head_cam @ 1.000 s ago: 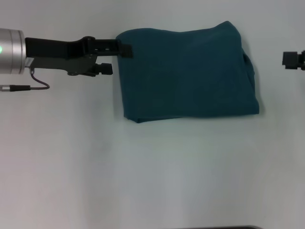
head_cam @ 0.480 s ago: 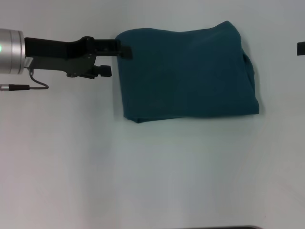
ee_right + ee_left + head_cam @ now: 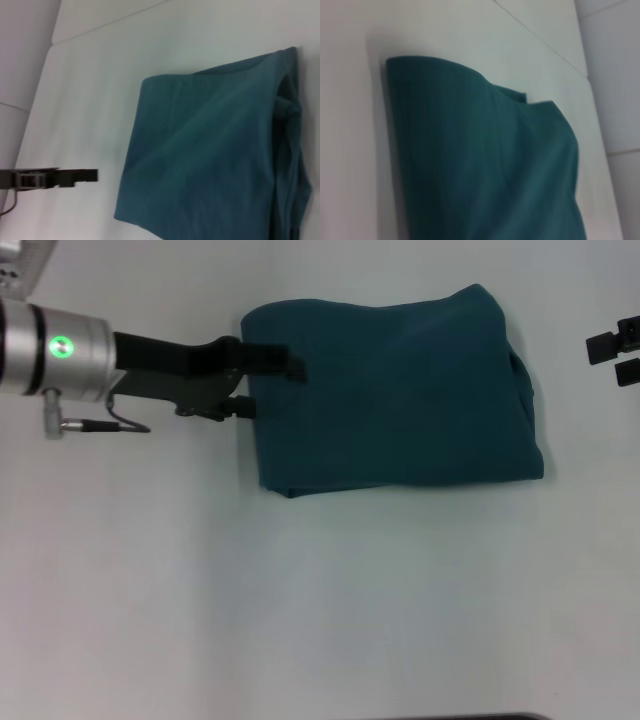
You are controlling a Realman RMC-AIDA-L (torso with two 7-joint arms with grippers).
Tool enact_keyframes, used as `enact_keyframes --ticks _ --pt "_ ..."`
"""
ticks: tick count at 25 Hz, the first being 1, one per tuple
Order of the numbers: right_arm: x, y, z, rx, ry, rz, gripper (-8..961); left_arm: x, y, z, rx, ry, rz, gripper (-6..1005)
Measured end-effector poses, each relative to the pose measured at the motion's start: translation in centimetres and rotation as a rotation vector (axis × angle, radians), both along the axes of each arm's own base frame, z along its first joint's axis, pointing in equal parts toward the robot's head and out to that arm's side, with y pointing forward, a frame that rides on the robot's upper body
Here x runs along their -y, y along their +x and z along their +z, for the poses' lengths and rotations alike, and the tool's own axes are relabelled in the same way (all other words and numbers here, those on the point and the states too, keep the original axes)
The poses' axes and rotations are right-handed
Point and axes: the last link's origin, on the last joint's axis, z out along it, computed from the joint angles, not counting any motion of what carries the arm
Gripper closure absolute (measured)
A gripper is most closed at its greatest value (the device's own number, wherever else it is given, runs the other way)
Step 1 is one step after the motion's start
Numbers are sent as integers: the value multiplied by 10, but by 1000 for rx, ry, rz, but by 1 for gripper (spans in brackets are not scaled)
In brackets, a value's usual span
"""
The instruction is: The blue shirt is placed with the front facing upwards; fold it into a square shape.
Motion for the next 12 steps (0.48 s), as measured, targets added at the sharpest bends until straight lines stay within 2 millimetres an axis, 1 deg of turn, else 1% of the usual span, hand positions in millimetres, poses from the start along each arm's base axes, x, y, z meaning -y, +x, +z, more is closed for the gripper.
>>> enact_keyframes --ticks 4,7,10,12 --pt "-1 -3 -5 -11 -2 5 8 -10 4 -13 -56 12 -9 41" --pt "-3 -5 -8 -12 -5 9 7 -20 3 -23 -133 39 -17 41" --pt "-4 -6 -9 -12 -4 12 7 -25 -1 -29 -202 57 -13 41" --pt "-4 -7 -9 -13 -2 12 7 -28 -2 -30 -223 71 -8 40"
